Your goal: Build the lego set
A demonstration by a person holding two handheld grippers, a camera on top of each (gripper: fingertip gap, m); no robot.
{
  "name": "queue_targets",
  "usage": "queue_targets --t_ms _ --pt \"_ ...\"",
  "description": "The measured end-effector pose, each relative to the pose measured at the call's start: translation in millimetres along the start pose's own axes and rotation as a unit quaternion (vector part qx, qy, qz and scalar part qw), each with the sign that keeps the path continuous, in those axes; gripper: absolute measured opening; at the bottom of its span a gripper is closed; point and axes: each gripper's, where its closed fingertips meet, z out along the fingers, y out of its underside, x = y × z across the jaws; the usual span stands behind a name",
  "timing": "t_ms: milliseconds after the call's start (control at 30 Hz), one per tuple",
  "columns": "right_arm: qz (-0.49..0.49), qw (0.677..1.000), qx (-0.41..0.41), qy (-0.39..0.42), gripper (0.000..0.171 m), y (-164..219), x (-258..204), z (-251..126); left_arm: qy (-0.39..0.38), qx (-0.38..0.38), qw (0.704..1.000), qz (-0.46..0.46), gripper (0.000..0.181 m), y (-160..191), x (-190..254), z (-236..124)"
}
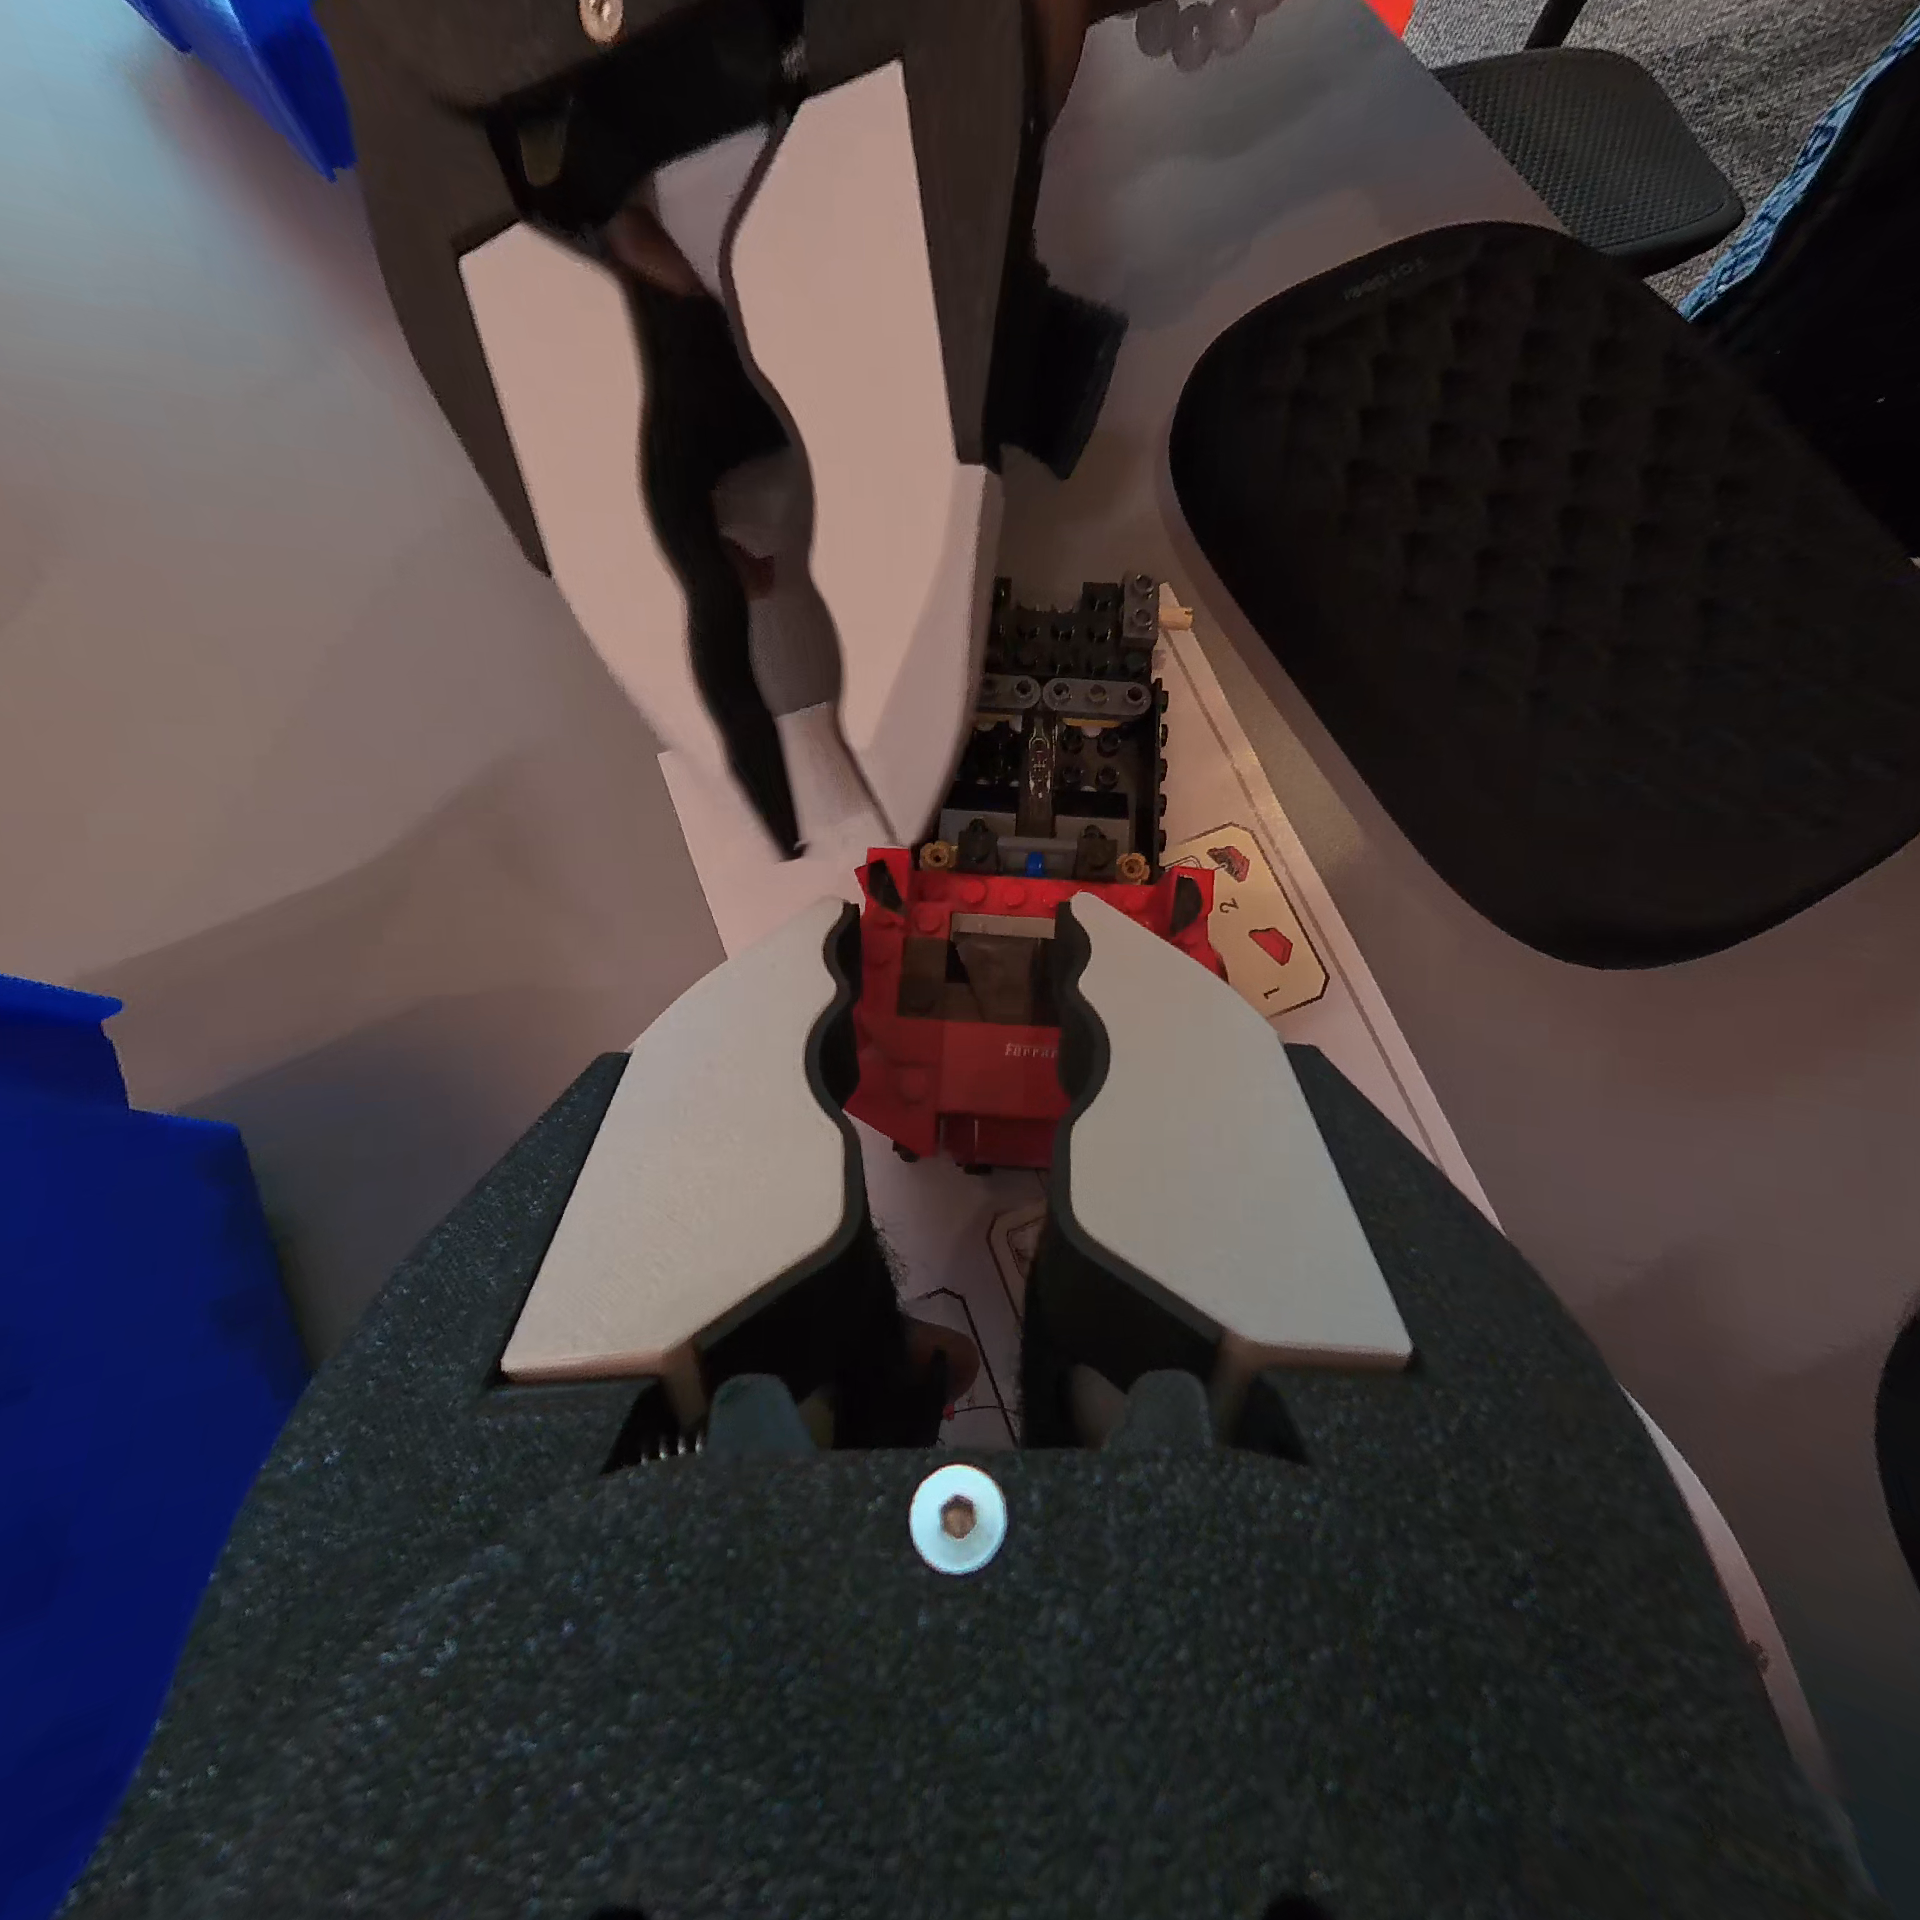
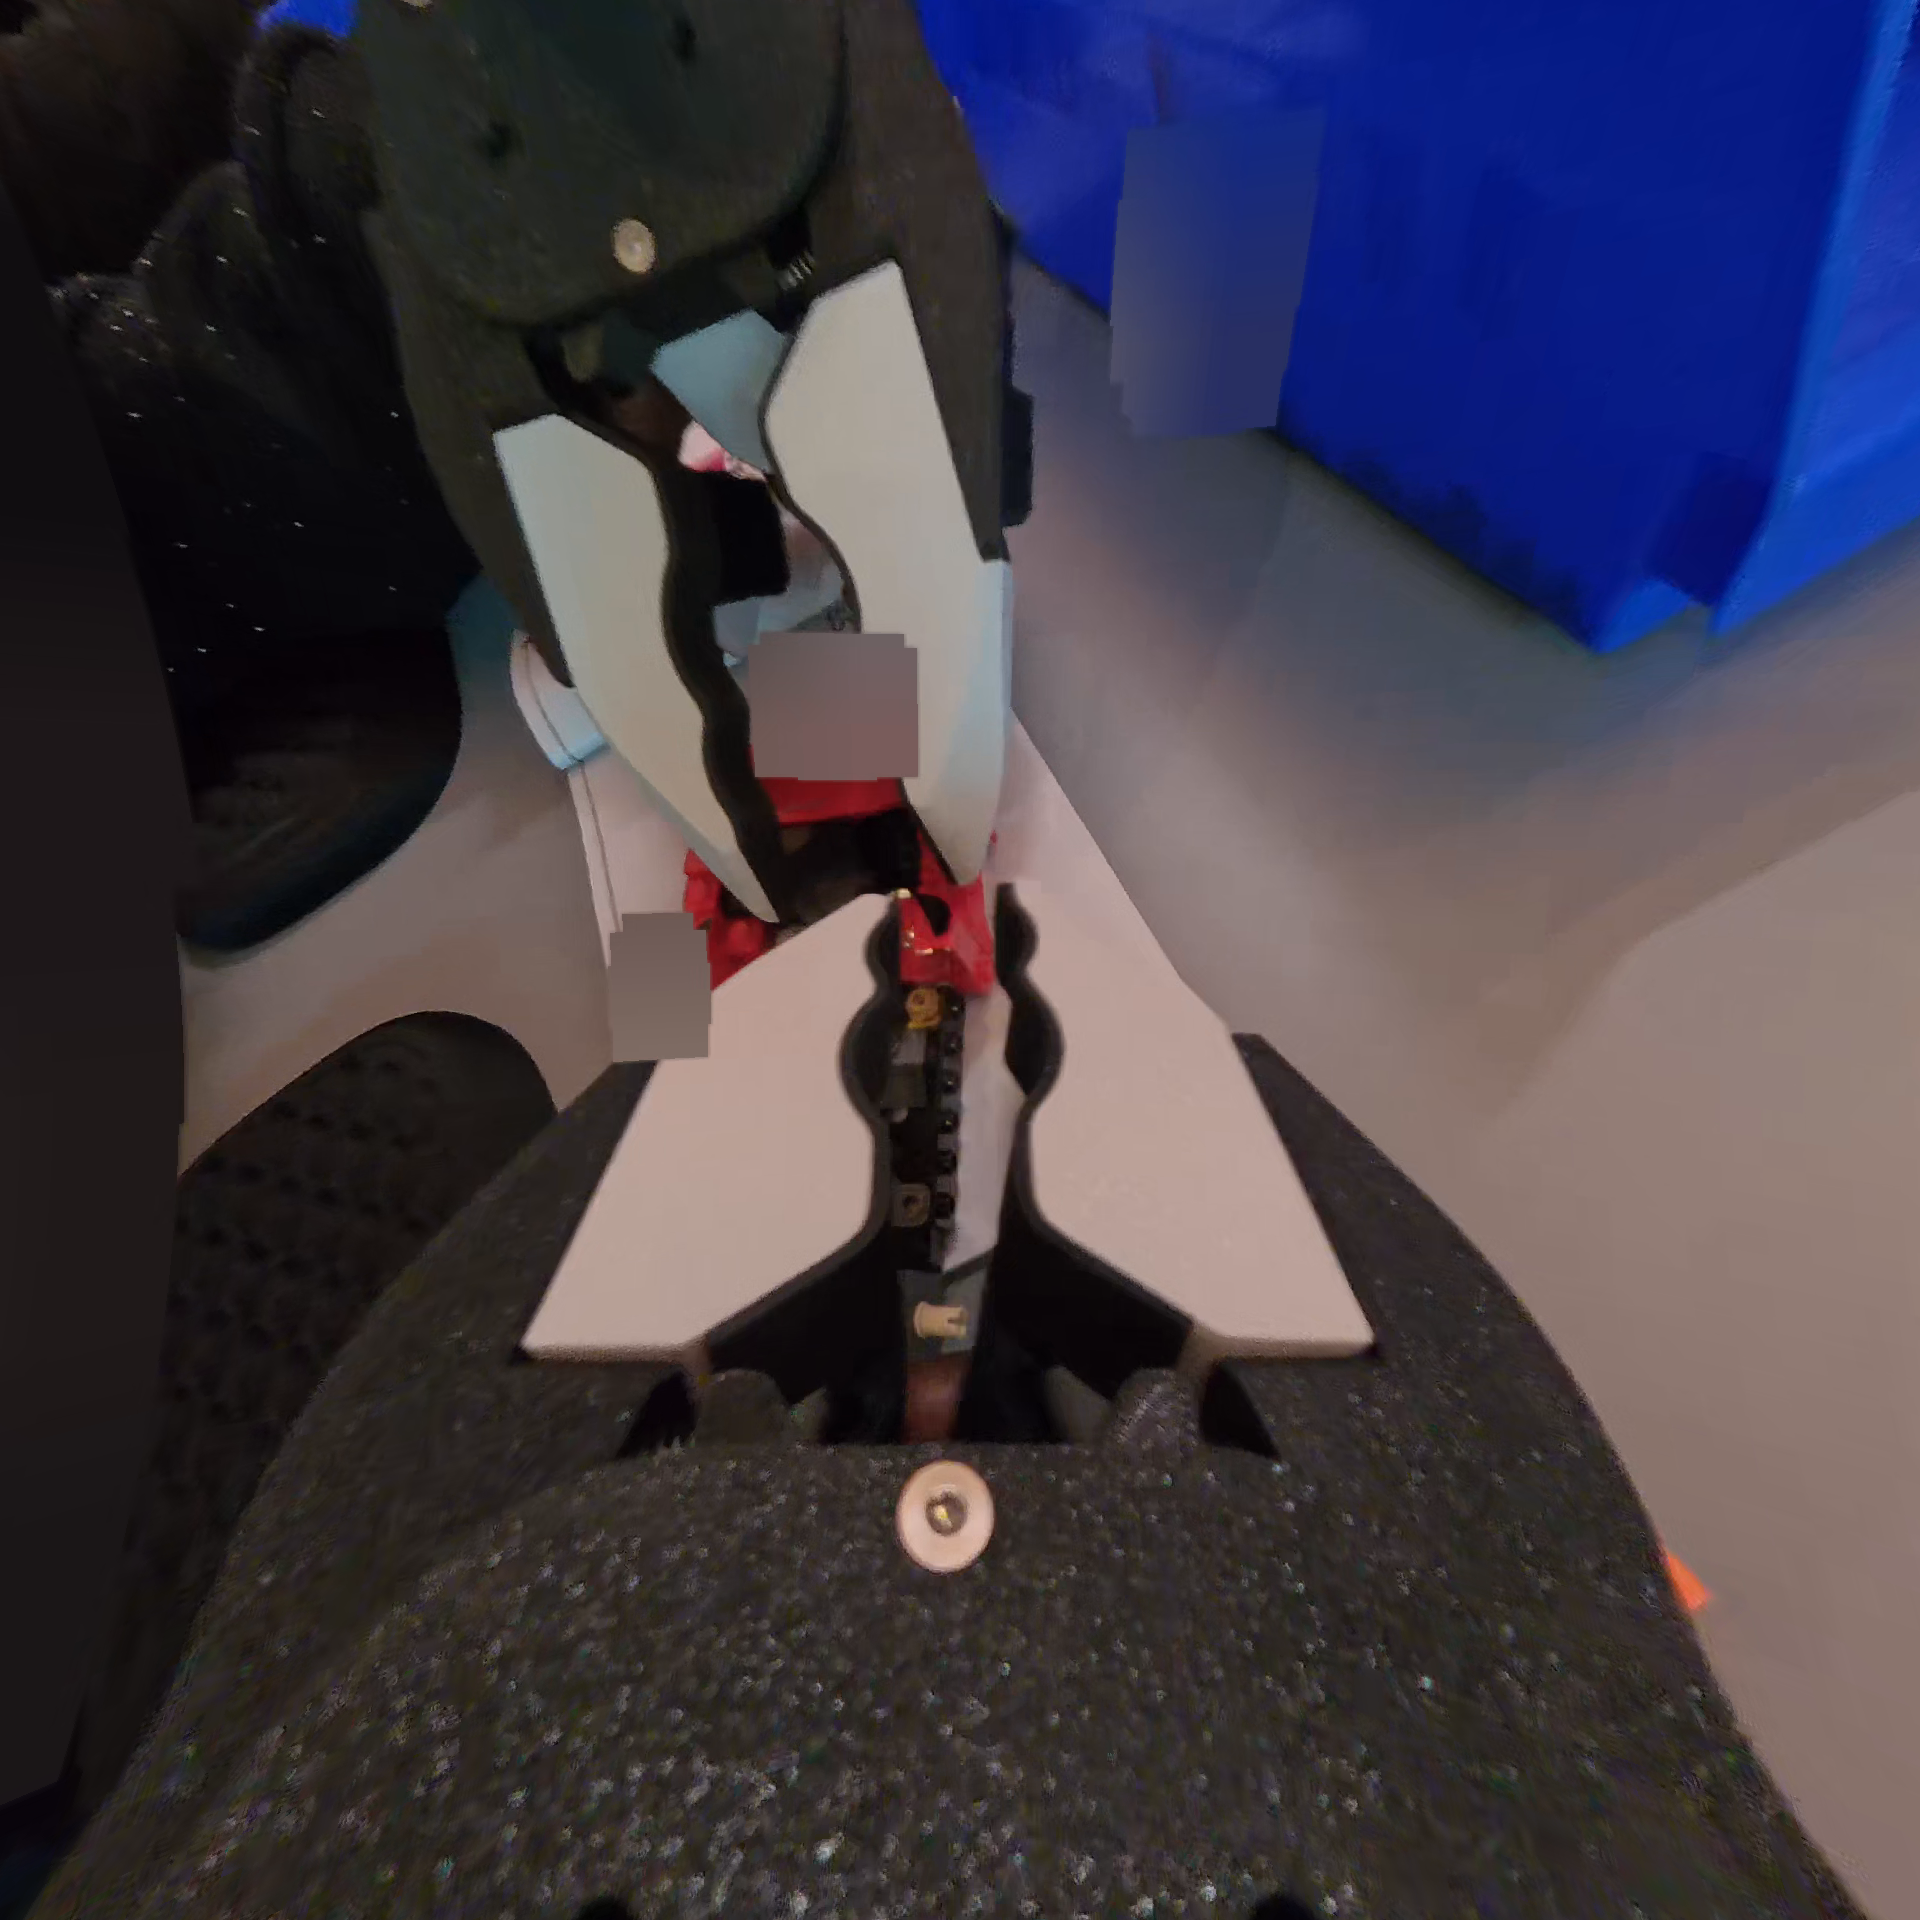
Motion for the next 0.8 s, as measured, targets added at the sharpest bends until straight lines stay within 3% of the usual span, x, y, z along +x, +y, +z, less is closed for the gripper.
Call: queue_targets --t_ms 100,267,467,800 --pt "0.016 1.000 -0.013 -0.010 0.022 4.6 -1.6 3.6 0.000 -0.001 1.000 0.002 0.035 -0.1 0.1 0.4" --pt "0.009 1.000 -0.016 -0.013 0.011 4.0 -3.5 6.6 -0.001 0.001 1.000 0.001 0.035 -0.1 0.2 0.3" --pt "0.019 0.999 -0.028 -0.015 0.014 7.7 -1.6 8.0 -0.001 0.002 1.000 0.002 0.035 -0.3 0.2 0.2" --pt "0.017 0.999 -0.019 -0.022 0.001 4.8 -4.1 6.6 0.000 0.003 1.000 0.002 0.035 -0.4 0.1 0.2"
